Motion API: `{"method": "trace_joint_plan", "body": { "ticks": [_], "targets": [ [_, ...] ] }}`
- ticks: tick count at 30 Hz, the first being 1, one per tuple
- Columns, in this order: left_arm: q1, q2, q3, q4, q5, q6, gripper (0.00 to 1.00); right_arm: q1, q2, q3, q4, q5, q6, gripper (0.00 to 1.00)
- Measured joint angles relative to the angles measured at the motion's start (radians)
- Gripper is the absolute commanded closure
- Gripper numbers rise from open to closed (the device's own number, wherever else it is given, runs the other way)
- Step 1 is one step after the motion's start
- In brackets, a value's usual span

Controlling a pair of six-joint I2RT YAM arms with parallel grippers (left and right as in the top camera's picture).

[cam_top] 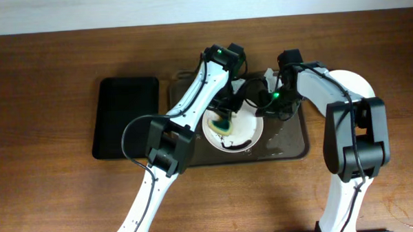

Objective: Clean dirty plates on tray and stack at the side
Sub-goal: 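Grasp the last dirty plate with right gripper and hold it on tray, then scrub the third plate with the sponge in the left gripper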

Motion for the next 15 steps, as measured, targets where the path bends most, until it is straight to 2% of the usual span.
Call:
{"method": "trace_joint_plan", "body": {
  "ticks": [3, 6, 7, 11, 15],
  "targets": [
    [0.037, 0.027, -0.004, 0.012, 0.260, 0.138, 1.00, -0.005, 0.000, -0.006, 0.008, -0.007, -0.003, 0.96],
    [0.117, 0.052, -0.011, 0.012, 0.425, 0.198, 1.00, -0.002, 0.000, -0.010, 0.024, -0.027, 0.002, 0.96],
    [0.127, 0.056, -0.011, -0.005, 0.430, 0.198, 1.00, 0.000, 0.000, -0.011, 0.027, -0.030, 0.005, 0.96],
    [0.113, 0.037, -0.003, -0.096, 0.221, -0.048, 1.00, 0.029, 0.000, -0.025, 0.031, -0.075, 0.007, 0.96],
    [0.099, -0.040, -0.027, -0.024, 0.008, -0.132, 1.00, 0.016, 0.000, -0.029, 0.050, -0.085, 0.027, 0.96]
  ]
}}
